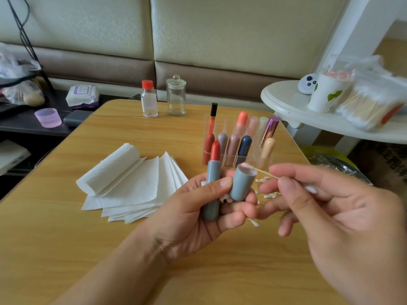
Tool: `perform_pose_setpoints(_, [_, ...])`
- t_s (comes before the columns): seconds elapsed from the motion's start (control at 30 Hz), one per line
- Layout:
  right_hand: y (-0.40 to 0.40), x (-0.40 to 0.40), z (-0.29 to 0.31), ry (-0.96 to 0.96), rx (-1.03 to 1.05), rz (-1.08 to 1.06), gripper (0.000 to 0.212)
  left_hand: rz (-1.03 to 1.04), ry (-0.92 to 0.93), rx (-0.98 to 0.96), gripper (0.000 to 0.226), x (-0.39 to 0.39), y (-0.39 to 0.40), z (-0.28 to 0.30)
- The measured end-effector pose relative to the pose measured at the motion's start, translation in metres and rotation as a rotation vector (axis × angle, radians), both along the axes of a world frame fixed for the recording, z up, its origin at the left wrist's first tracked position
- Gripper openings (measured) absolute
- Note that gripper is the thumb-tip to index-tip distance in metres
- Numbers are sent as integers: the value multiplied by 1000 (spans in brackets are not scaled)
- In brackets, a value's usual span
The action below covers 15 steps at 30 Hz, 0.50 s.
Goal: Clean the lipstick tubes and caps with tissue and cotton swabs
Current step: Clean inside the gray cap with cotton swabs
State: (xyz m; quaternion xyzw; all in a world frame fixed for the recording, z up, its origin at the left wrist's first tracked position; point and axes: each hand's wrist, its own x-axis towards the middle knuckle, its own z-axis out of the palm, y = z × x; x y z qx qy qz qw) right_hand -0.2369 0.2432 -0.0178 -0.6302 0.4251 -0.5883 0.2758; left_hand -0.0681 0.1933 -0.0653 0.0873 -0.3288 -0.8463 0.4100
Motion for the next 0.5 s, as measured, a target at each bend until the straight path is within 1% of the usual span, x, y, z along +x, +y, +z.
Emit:
perform_pose_setpoints(0.1, [-1,-1,-3,20,-27,8,13,0,-15,-16,21,0,0,-1])
perform_pose_setpoints(0.23, [-3,-3,-4,38,-30,47,10,0,-25,-28,23,2,0,-2])
perform_pose_setpoints(0.3, [-4,-5,-4,31,-27,64,13,9,-39,-29,24,2,0,-3])
perform_pose_setpoints(0.37, [-5,-9,-6,7,-5,93,10,33,-65,-60,20,2,0,-3])
perform_pose_setpoints(0.43, [-8,-14,-7,4,18,148,11,60,-94,-103,17,1,-1,-3])
perform_pose_setpoints(0.5, [-10,-21,-3,0,72,278,15,87,-99,-111,19,0,-1,-3])
